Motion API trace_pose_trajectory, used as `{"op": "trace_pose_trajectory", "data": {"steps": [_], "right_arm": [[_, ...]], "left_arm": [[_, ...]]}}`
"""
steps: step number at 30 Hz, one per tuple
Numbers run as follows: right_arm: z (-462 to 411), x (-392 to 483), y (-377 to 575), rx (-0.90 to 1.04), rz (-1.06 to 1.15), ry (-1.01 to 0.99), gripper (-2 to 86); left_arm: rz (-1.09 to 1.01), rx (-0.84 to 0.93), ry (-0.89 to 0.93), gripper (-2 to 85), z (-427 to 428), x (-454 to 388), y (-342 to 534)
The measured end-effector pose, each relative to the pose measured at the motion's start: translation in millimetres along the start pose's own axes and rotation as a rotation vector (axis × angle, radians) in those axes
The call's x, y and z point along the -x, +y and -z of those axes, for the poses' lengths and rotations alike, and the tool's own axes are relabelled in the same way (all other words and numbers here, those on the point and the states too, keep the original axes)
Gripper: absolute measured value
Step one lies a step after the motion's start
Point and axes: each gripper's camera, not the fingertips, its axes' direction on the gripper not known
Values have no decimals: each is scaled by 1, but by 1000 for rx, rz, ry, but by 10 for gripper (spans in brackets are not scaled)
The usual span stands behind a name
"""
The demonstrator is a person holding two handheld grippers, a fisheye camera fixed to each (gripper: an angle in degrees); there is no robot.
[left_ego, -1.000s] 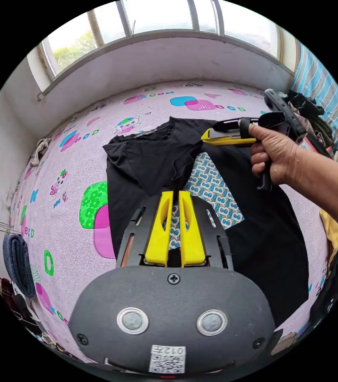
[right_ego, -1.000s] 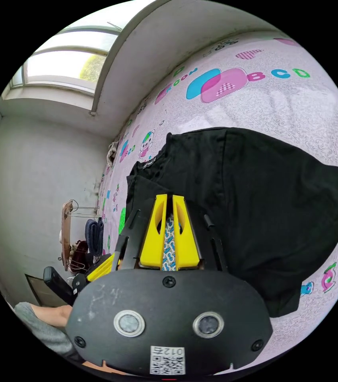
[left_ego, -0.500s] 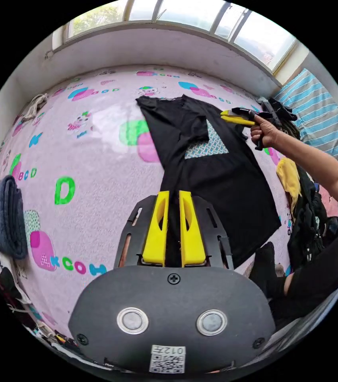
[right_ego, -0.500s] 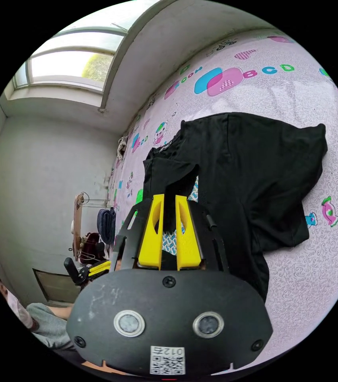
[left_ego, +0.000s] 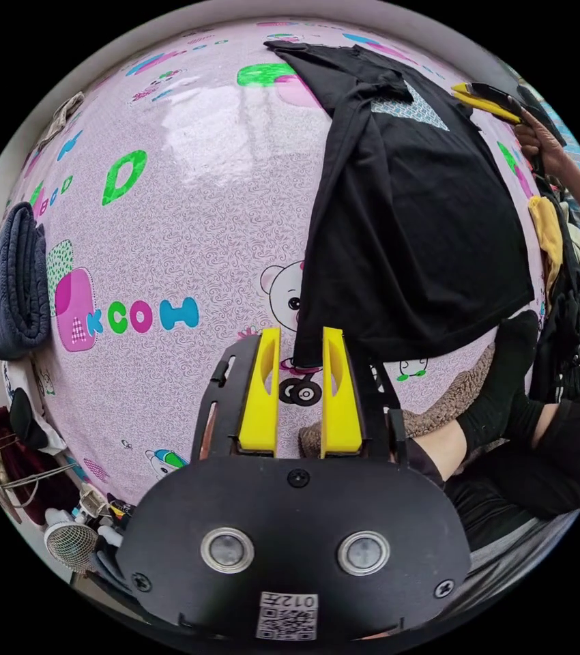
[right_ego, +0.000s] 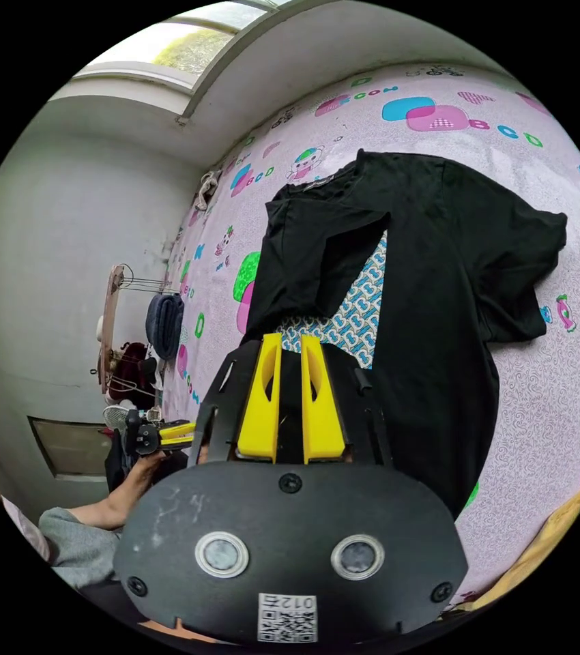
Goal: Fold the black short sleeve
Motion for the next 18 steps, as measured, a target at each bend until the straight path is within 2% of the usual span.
{"op": "trace_pose_trajectory", "data": {"steps": [4, 11, 18], "right_arm": [[-14, -27, -8, 7, -95, -72, 53], [-38, -88, -28, -60, -351, -297, 63], [-61, -110, -50, -49, -401, -375, 89]], "left_arm": [[9, 22, -29, 28, -5, 8, -3], [-122, 44, 106, 3, 17, 19, 1], [-279, -10, 212, 5, 55, 19, 20]]}}
